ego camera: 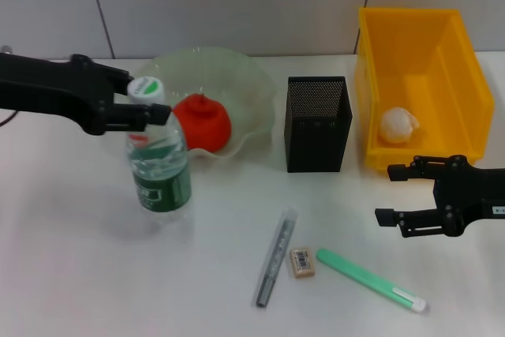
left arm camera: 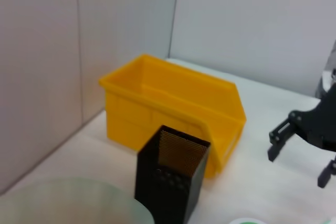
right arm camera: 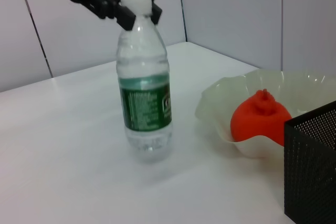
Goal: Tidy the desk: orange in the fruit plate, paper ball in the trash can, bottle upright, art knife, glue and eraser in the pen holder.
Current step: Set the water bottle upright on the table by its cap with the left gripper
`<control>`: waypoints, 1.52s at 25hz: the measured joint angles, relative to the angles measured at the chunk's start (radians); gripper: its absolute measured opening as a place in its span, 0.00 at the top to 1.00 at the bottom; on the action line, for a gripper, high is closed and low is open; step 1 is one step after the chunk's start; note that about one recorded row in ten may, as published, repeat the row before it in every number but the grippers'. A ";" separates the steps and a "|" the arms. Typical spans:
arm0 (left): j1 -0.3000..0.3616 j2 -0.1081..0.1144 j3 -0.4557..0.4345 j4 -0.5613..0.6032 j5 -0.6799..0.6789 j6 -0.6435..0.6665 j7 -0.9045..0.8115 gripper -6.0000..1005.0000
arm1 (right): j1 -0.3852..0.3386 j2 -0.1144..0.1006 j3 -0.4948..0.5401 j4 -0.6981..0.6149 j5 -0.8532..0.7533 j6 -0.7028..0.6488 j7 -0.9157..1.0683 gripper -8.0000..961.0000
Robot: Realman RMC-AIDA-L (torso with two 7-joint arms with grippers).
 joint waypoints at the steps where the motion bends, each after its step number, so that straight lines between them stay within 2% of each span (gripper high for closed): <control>1: 0.009 0.004 -0.001 0.002 -0.010 -0.005 0.003 0.54 | 0.000 0.000 0.000 0.000 0.000 0.000 0.000 0.14; 6: 0.047 0.007 -0.005 0.004 -0.028 -0.067 0.028 0.54 | 0.004 0.003 0.000 -0.002 0.000 -0.001 0.001 0.14; 11: 0.054 0.004 -0.005 0.004 -0.029 -0.083 0.037 0.53 | 0.008 0.003 0.000 0.001 0.000 0.000 0.001 0.13; 12: 0.076 -0.004 -0.005 -0.001 -0.030 -0.147 0.054 0.53 | 0.008 0.003 0.000 0.001 0.000 0.000 0.001 0.13; 18: 0.095 -0.013 -0.006 -0.007 -0.030 -0.202 0.065 0.53 | 0.011 0.003 -0.003 0.003 0.000 0.000 -0.002 0.13; 19: 0.111 -0.024 -0.006 -0.009 -0.031 -0.240 0.076 0.53 | 0.011 0.003 -0.005 0.003 0.000 0.000 -0.003 0.14; 25: 0.118 -0.031 -0.006 -0.043 -0.030 -0.292 0.078 0.53 | 0.016 0.004 -0.012 0.004 -0.005 -0.001 -0.011 0.14; 29: 0.118 -0.032 -0.006 -0.051 -0.030 -0.304 0.079 0.52 | 0.017 0.012 -0.012 0.005 -0.006 -0.001 -0.026 0.14; 38: 0.119 -0.035 -0.003 -0.086 -0.024 -0.347 0.078 0.52 | 0.021 0.011 -0.012 0.006 -0.006 0.000 -0.027 0.14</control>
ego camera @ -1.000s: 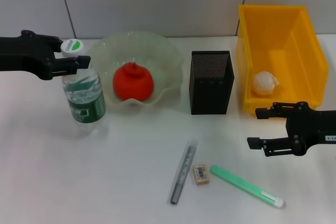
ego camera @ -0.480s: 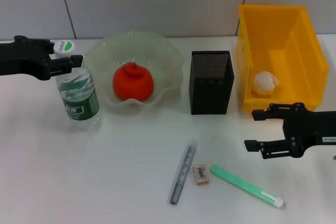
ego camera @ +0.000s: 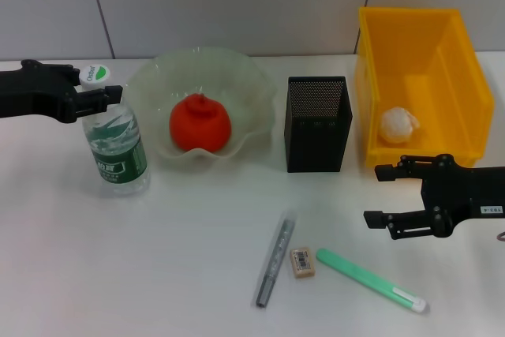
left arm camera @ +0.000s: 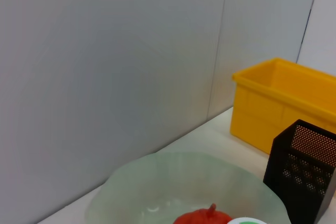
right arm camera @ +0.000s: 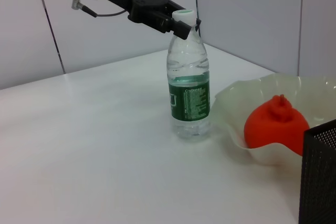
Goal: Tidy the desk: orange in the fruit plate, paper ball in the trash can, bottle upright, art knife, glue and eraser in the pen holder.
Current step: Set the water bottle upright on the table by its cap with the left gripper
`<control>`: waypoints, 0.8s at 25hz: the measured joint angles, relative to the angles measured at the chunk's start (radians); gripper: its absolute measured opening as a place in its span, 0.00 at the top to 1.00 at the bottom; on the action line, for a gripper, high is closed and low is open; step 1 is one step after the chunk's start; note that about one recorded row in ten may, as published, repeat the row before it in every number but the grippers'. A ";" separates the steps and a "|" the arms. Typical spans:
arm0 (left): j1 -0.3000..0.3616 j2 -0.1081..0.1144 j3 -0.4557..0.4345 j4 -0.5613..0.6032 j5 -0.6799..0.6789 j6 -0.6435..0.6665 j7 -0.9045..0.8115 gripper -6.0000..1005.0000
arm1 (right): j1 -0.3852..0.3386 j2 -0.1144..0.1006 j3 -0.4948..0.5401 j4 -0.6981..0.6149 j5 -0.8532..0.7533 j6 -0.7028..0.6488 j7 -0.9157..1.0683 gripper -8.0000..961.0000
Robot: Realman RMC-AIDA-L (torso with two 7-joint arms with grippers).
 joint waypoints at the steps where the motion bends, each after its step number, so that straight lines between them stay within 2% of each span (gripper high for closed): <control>1: 0.000 0.000 0.001 0.000 0.000 -0.002 0.000 0.52 | 0.000 0.000 0.000 0.000 0.000 0.000 0.000 0.14; 20: 0.001 -0.002 0.007 -0.016 0.002 -0.018 0.001 0.51 | 0.002 -0.005 0.000 0.004 0.000 0.000 0.002 0.15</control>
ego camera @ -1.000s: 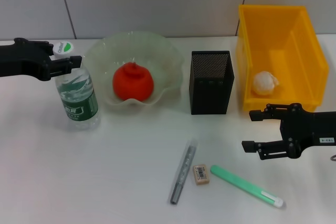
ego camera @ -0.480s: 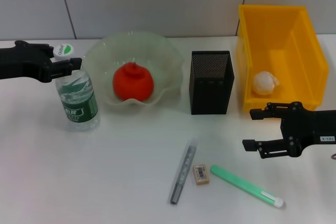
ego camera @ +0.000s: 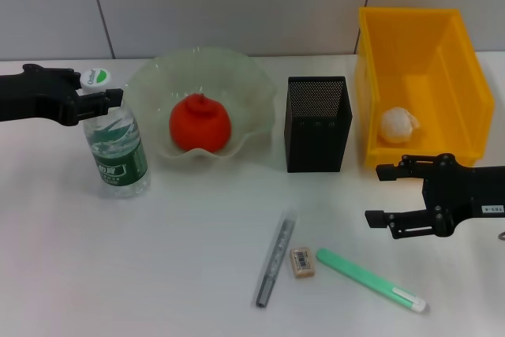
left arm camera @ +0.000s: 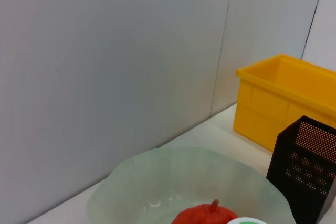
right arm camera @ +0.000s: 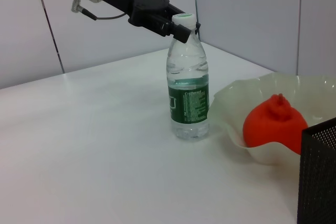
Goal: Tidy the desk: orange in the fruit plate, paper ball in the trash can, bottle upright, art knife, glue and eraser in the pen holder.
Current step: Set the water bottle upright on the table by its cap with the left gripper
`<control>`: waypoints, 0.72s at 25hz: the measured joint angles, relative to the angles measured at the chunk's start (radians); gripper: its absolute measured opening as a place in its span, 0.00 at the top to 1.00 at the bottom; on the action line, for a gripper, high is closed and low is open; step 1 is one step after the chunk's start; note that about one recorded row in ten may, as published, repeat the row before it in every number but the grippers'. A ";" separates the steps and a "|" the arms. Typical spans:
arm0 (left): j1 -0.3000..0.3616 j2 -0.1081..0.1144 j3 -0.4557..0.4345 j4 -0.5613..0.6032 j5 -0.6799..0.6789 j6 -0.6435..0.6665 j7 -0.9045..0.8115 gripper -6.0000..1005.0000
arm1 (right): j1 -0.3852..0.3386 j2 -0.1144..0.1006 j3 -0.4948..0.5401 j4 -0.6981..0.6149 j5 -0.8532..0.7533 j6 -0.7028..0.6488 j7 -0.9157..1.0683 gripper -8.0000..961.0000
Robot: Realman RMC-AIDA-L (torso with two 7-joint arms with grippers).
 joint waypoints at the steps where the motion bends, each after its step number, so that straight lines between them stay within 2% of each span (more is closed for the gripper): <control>1: 0.000 0.000 0.000 0.000 0.000 0.000 0.000 0.51 | 0.000 0.000 0.000 0.000 0.000 0.000 0.000 0.15; 18: 0.000 -0.004 0.003 0.001 -0.001 0.001 0.003 0.50 | 0.000 0.000 0.000 0.001 0.000 -0.002 0.004 0.15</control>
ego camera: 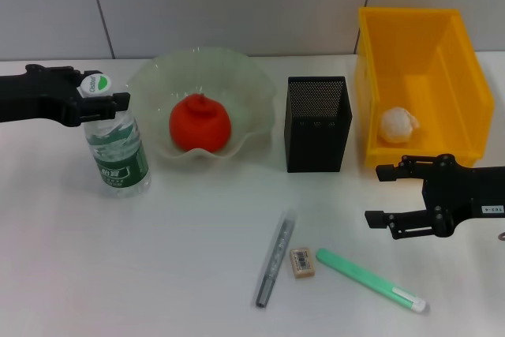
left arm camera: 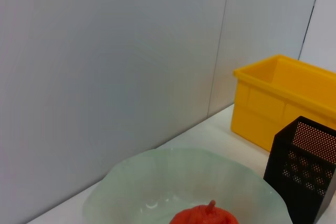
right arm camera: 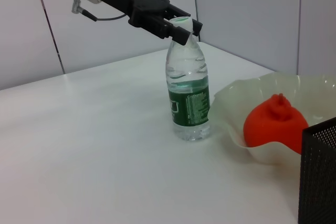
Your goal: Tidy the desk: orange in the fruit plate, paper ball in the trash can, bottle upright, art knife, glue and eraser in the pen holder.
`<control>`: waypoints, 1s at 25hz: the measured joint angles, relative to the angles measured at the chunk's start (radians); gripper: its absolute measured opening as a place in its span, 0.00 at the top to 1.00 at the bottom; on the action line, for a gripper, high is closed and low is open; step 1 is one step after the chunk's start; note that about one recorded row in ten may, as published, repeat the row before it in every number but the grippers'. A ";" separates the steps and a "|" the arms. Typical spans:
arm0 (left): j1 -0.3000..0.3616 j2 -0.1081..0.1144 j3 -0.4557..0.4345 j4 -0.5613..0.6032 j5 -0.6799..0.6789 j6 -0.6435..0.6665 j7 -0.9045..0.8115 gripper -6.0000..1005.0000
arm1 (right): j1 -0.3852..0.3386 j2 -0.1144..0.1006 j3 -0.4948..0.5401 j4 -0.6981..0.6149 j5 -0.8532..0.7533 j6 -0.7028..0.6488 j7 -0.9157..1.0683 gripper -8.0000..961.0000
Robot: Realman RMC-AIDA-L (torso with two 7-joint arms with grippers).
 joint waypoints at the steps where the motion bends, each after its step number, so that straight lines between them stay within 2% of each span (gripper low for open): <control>1: 0.000 0.000 0.000 0.000 0.000 0.001 0.000 0.47 | 0.000 0.000 0.000 0.000 0.000 0.000 0.000 0.15; 9: 0.004 -0.001 -0.008 0.014 -0.007 0.003 0.000 0.27 | 0.001 0.000 0.000 0.000 0.000 -0.004 0.000 0.15; 14: 0.013 -0.003 -0.018 0.047 -0.088 0.001 0.004 0.22 | 0.002 0.001 0.000 0.000 0.000 -0.005 0.002 0.16; 15: 0.020 0.005 -0.024 0.057 -0.204 0.037 0.007 0.21 | 0.002 0.001 0.000 0.000 0.000 -0.005 0.003 0.16; 18: 0.017 0.019 -0.020 0.047 -0.321 0.126 0.007 0.21 | 0.007 0.000 0.000 0.000 0.000 -0.007 0.008 0.16; 19: 0.017 0.019 -0.020 0.047 -0.321 0.126 0.007 0.21 | 0.007 0.000 0.000 0.000 0.000 -0.007 0.008 0.16; 20: 0.007 0.023 -0.015 0.025 -0.388 0.241 0.009 0.21 | 0.010 0.000 0.000 0.000 0.000 -0.007 0.009 0.16; 21: 0.007 0.023 -0.015 0.025 -0.388 0.241 0.009 0.21 | 0.012 0.000 0.000 0.000 0.000 -0.008 0.009 0.16; 23: -0.004 0.013 -0.008 -0.005 -0.404 0.364 0.019 0.21 | 0.019 0.000 0.001 0.000 0.000 -0.008 0.013 0.16; 25: -0.008 0.007 0.006 -0.039 -0.401 0.416 0.031 0.21 | 0.024 0.001 0.001 0.000 0.000 -0.008 0.020 0.16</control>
